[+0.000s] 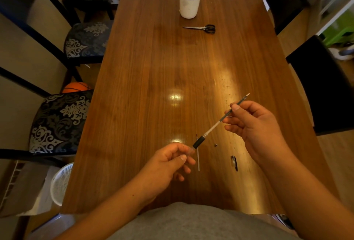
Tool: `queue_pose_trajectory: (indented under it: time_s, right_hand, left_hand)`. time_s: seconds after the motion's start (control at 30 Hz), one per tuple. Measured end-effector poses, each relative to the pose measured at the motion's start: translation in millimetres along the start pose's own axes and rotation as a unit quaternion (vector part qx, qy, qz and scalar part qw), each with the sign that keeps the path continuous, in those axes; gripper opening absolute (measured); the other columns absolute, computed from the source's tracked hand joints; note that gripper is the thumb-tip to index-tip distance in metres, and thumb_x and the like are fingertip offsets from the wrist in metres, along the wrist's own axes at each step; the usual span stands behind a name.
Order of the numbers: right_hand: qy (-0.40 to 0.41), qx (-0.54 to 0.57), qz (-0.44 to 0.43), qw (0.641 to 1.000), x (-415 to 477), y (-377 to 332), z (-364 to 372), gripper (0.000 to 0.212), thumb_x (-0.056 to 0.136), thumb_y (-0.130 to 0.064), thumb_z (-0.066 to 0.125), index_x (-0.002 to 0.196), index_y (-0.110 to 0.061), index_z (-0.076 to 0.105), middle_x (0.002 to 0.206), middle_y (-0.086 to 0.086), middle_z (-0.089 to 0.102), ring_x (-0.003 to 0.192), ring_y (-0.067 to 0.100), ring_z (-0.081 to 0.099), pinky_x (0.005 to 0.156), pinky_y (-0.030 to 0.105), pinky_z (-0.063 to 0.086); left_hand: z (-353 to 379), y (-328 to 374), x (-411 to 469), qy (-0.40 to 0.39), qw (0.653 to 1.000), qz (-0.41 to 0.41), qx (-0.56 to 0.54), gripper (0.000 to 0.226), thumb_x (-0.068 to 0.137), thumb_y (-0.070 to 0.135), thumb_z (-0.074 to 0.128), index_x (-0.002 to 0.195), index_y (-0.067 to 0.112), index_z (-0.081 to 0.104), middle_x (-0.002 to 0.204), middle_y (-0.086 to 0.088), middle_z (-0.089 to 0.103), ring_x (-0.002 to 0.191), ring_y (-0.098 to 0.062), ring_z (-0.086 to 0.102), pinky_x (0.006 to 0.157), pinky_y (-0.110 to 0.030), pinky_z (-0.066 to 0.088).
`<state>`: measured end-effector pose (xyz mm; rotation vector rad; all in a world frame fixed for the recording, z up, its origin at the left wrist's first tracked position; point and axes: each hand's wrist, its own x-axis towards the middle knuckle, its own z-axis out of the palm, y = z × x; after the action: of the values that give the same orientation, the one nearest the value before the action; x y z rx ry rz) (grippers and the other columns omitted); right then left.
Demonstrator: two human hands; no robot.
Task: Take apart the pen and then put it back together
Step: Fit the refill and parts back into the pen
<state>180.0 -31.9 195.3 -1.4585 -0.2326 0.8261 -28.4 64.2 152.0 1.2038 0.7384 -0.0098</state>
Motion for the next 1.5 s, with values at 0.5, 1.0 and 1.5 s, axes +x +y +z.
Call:
queue_pose_trajectory:
  time_s: [0.5, 1.0, 1.5]
  right_hand:
    - [-0.017, -0.082, -0.08, 0.993, -12.3, 8.1, 4.4, 0.016, 0.09, -0.001, 0.059, 0.104, -0.009, 0.06, 0.075, 0.01, 0.072, 0.065, 0.019, 0.071, 0.057, 0.026, 0.057]
    - [-0.056, -0.088, -0.039, 0.994, -20.3, 23.5, 12.6, 0.02, 0.094, -0.024, 0.052, 0.092, -0.009, 0.065, 0.072, 0.002, 0.071, 0.063, 0.016, 0.069, 0.053, 0.024, 0.055]
    - [-0.053, -0.125, -0.063, 0.989, -14.6, 34.4, 13.1, 0.016, 0.089, -0.001, 0.061, 0.091, -0.017, 0.057, 0.066, 0.005, 0.069, 0.06, 0.014, 0.068, 0.053, 0.017, 0.05]
  left_hand:
    - [1.6, -3.0, 4.0, -0.005, 1.0, 0.018, -0.024, 0.027, 0.092, 0.015, 0.048, 0.097, 0.029, 0.07, 0.087, 0.005, 0.073, 0.059, -0.004, 0.056, 0.047, -0.015, 0.042]
    - [-2.0, -5.9, 8.4, 0.005, 1.0, 0.008, -0.011, 0.023, 0.089, 0.022, 0.05, 0.098, 0.031, 0.07, 0.088, 0.004, 0.073, 0.061, -0.004, 0.058, 0.048, -0.017, 0.044]
    - [-1.5, -5.8, 19.2, 0.019, 1.0, -0.012, -0.001, 0.025, 0.097, 0.008, 0.047, 0.1, 0.023, 0.067, 0.084, 0.004, 0.074, 0.059, -0.005, 0.057, 0.046, -0.017, 0.042]
